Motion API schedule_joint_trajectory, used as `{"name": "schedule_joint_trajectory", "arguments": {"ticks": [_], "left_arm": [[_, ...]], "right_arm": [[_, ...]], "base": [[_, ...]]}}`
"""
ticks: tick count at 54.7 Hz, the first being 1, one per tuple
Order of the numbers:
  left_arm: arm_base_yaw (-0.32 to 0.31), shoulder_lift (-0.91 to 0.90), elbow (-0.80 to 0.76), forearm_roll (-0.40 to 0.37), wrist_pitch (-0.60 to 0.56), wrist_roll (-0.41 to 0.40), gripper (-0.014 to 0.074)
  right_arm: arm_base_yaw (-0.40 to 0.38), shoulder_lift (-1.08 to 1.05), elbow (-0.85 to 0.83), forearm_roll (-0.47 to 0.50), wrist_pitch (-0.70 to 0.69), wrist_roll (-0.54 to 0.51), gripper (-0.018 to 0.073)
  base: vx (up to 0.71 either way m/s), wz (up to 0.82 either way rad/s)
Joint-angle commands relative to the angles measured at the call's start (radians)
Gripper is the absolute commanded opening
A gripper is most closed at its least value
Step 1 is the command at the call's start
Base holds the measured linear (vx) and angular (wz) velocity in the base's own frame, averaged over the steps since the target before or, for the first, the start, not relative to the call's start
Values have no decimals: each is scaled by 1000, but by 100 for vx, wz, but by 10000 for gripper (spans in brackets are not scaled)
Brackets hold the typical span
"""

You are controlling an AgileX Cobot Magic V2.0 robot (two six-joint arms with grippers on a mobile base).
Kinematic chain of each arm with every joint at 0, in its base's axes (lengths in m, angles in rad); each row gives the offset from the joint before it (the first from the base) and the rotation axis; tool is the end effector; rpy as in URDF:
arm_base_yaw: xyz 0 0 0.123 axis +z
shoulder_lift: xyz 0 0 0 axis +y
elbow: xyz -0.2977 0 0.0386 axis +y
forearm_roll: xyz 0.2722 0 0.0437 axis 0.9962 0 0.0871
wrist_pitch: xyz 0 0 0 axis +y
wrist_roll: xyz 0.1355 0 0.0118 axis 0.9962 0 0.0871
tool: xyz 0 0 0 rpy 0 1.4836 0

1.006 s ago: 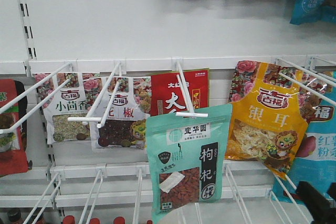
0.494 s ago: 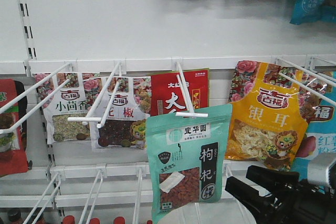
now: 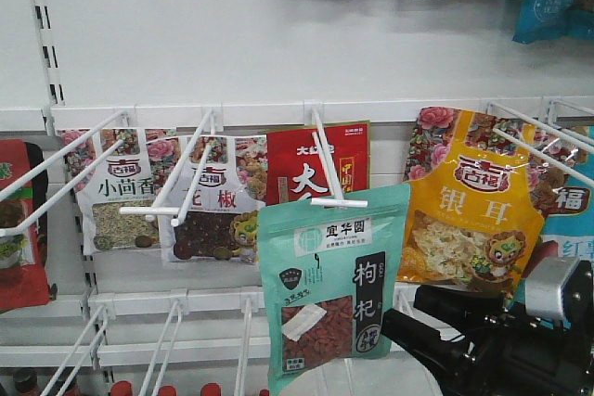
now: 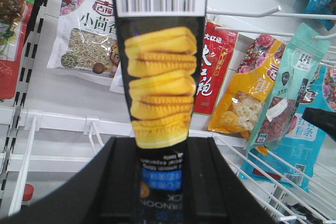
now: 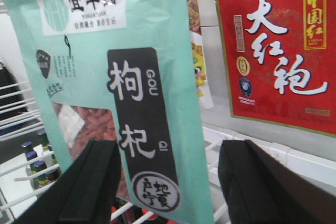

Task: Pick snacks and fruit into basket
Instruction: 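Lift the teal bag up off its wire hook with the right gripper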

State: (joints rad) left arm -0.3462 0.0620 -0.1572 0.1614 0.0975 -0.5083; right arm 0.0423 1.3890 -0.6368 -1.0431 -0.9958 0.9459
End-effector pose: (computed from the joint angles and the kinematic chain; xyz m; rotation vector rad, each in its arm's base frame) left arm 0.1019 -0.0345 0.2610 -0.0140 1.5088 -0.5481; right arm 0.3020 0.1115 0.2683 -0.5259 1.5477 0.8180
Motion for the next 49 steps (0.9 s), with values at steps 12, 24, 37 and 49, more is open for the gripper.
{"name": "schedule_joint_trajectory", "arguments": {"ticks": [12,24,37,49], "left_arm": [[-4,11,-32,-3,-97,1,3],[-4,11,-32,-3,-97,1,3],[-4,11,-32,-3,-97,1,3],[-4,11,-32,-3,-97,1,3]], "right_arm": [[-6,38,-55,34,-114,-15,479],[-6,56,-55,67,-122,-68,479],[-6,71,-93,60,-149,-45,479],[-6,121,-147,9,-183,3,479]], "base": [[0,0],[0,0],[0,0],[0,0]]}}
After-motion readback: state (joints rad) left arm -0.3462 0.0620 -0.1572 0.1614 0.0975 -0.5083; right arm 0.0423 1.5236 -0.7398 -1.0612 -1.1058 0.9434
